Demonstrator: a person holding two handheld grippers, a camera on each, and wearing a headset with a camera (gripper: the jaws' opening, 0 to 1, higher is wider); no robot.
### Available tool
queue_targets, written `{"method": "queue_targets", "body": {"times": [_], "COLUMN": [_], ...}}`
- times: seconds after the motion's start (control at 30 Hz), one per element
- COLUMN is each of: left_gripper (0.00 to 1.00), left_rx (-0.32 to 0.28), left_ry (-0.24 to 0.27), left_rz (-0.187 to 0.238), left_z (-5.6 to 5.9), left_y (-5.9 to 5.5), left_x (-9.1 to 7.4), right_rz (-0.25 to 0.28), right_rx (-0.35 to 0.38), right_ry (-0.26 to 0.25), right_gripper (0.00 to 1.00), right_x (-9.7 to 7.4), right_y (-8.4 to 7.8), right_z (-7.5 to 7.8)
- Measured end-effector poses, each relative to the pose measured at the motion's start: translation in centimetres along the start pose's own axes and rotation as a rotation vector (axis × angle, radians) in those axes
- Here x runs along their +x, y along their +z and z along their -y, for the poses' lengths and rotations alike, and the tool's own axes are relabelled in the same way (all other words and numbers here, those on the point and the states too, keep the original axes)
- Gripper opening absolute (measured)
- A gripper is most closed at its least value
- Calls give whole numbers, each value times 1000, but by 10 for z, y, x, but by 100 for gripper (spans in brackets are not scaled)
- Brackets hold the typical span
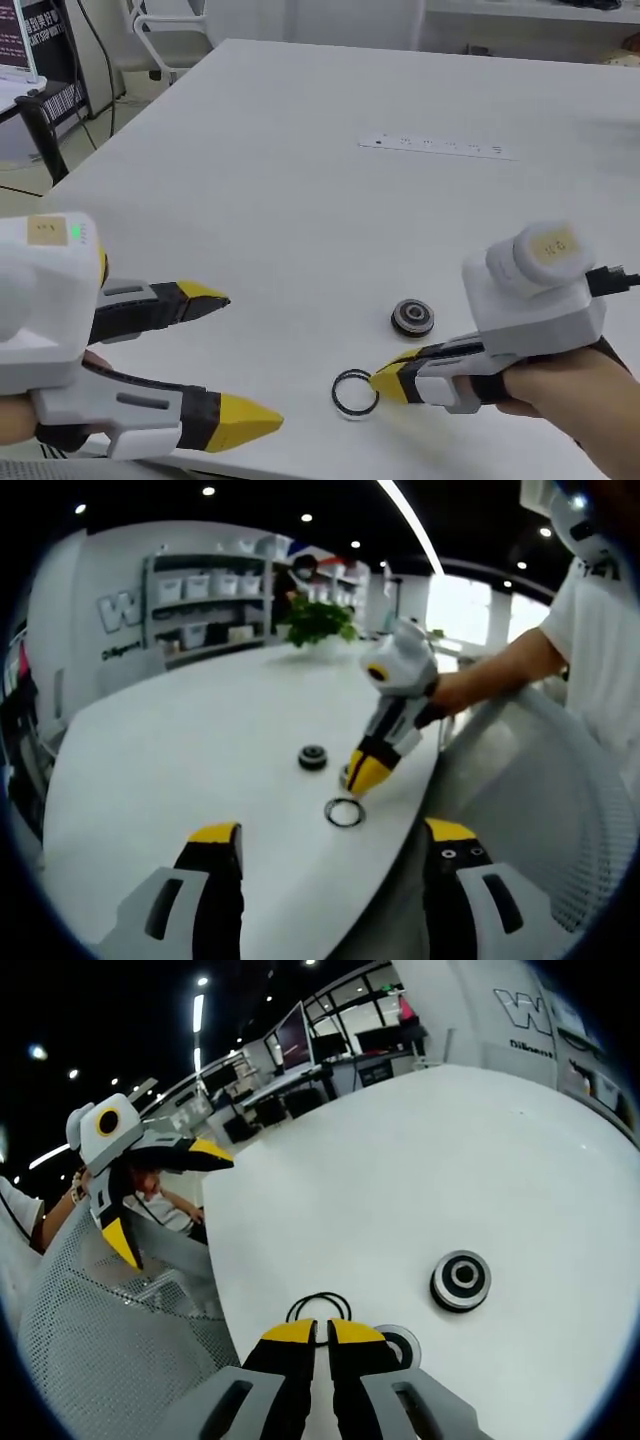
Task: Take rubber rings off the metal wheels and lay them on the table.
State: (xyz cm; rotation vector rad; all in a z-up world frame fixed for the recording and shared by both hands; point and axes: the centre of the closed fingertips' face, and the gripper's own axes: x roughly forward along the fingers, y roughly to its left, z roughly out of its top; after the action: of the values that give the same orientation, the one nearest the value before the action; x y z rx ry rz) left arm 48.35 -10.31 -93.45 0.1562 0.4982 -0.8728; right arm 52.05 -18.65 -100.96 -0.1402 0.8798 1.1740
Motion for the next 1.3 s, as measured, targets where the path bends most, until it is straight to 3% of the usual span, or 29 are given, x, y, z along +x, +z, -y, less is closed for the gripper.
{"method": "queue_targets", "body": {"times": [0.23,0.53,1.13,1.3], "left_gripper": [74,74,73,73], "left_rx": [5,7,14,14], "left_ry": [1,3,0,-2], "left_rz": [-7,-10,-20,-24], "left_z": [0,0,0,0], "left_y": [-1,-2,-3,-3], "left_x": [0,0,1,1], "right_rz": [-13,35,177,211], "right_rx": [-18,-5,-10,-91], "right_ry": [10,22,90,68], "right_gripper": [2,6,26,33], "right_x": [1,-6,-25,-34], "right_y": [-2,10,47,61], "right_z": [-4,-3,-16,-19]}}
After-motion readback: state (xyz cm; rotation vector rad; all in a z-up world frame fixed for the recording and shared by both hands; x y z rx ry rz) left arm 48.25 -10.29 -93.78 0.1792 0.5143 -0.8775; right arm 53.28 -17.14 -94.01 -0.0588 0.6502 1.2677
